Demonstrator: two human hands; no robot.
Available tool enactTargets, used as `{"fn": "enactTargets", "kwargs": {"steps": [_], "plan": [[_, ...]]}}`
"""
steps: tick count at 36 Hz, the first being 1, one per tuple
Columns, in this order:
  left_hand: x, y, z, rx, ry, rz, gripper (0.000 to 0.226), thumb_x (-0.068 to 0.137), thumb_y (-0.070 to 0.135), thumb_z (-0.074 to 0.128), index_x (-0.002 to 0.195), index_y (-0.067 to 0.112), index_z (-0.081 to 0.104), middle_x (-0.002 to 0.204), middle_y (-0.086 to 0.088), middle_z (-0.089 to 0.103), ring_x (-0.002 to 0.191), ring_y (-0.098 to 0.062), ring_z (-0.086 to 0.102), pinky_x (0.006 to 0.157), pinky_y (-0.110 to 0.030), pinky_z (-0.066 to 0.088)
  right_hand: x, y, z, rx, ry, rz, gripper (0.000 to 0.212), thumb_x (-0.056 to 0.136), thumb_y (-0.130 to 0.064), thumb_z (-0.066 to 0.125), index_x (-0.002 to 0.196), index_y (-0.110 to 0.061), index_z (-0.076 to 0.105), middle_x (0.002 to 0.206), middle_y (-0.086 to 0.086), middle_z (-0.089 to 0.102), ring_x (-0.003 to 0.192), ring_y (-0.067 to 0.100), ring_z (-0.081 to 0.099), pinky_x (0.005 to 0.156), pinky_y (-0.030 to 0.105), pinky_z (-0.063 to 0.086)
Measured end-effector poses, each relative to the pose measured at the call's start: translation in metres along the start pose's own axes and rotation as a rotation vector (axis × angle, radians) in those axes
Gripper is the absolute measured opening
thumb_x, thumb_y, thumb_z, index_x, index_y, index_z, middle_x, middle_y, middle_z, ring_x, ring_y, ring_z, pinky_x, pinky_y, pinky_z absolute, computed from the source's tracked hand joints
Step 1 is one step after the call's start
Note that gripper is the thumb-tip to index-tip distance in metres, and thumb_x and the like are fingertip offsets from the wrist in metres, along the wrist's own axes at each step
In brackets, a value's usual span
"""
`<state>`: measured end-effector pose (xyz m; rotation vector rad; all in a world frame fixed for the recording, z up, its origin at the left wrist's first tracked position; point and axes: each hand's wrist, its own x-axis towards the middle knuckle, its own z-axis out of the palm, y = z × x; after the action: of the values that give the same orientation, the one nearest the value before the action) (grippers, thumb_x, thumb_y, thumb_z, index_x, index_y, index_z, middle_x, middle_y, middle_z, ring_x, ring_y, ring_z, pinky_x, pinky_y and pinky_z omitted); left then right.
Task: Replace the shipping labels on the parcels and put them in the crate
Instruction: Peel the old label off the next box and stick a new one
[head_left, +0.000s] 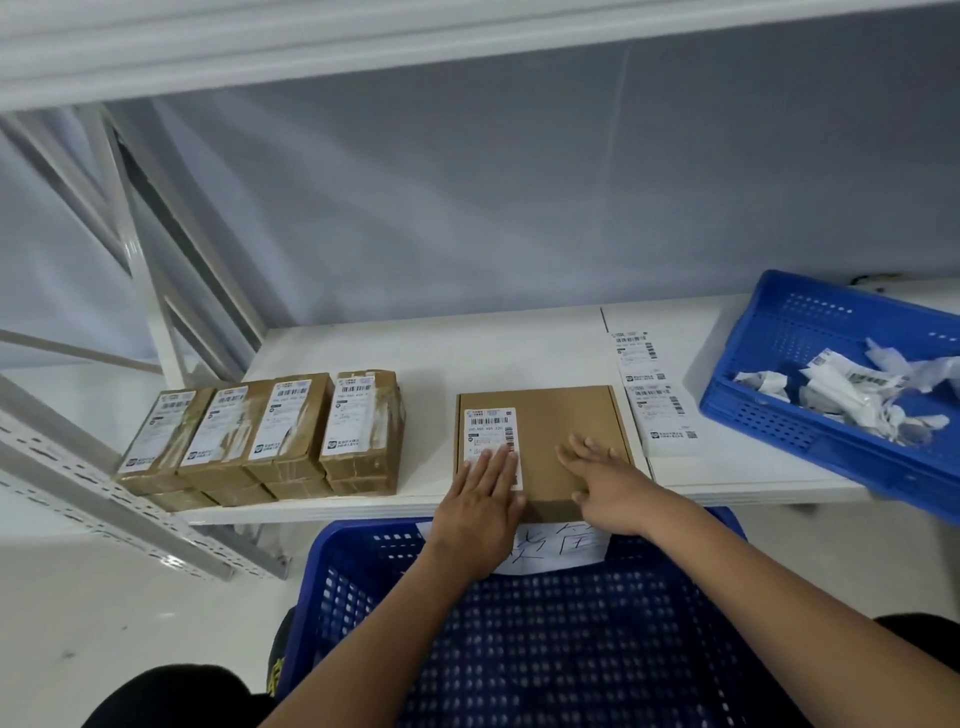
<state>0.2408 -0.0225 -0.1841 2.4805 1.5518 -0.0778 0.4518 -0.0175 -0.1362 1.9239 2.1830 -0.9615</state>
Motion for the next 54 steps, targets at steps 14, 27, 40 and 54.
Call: {"fn": "enactTargets", "kwargs": {"steps": [14, 27, 40, 54], "plan": [[0.053, 0.006, -0.018, -0.025, -0.012, -0.148, 0.06, 0.108, 0.043, 0.005, 0.161, 0.021, -0.012, 0.17, 0.001, -0.013, 0.156, -0.019, -0.015, 0.126, -0.042, -0.011, 0.01, 0.01, -0.002, 0.076, -0.005, -0.007, 0.07, 0.101, -0.017, 0.048, 0.16, -0.033, 0.013, 0.166, -0.012, -0.008, 0.153, 0.011, -0.011, 0.121, 0.028, -0.009], [0.01, 0.011, -0.013, 0.05, -0.106, -0.076, 0.07, 0.103, 0.051, -0.005, 0.16, 0.012, -0.017, 0.163, -0.004, -0.029, 0.153, -0.023, -0.024, 0.127, -0.046, -0.007, -0.008, -0.012, -0.006, 0.166, 0.024, 0.08, 0.079, 0.093, -0.009, 0.052, 0.159, -0.036, 0.018, 0.166, -0.014, -0.004, 0.154, 0.021, -0.01, 0.125, 0.04, -0.001], [-0.021, -0.001, -0.004, -0.346, 0.101, -0.242, 0.048, 0.109, 0.042, 0.03, 0.157, 0.04, 0.027, 0.17, -0.005, -0.006, 0.157, -0.03, -0.002, 0.125, -0.052, 0.008, -0.031, -0.012, -0.006, 0.348, 0.173, 0.072, 0.059, 0.098, -0.014, 0.054, 0.153, -0.027, 0.038, 0.165, -0.007, 0.02, 0.151, 0.016, 0.022, 0.122, 0.029, 0.019], [-0.007, -0.001, -0.026, -1.061, 0.12, -0.623, 0.048, 0.108, 0.025, 0.044, 0.153, 0.012, 0.035, 0.147, -0.012, 0.052, 0.131, -0.033, 0.053, 0.111, -0.047, 0.044, -0.045, 0.006, -0.013, 0.833, 0.26, 0.376, 0.053, 0.103, -0.027, 0.053, 0.148, -0.005, 0.036, 0.147, 0.012, 0.046, 0.124, 0.024, 0.047, 0.104, 0.033, 0.038]]}}
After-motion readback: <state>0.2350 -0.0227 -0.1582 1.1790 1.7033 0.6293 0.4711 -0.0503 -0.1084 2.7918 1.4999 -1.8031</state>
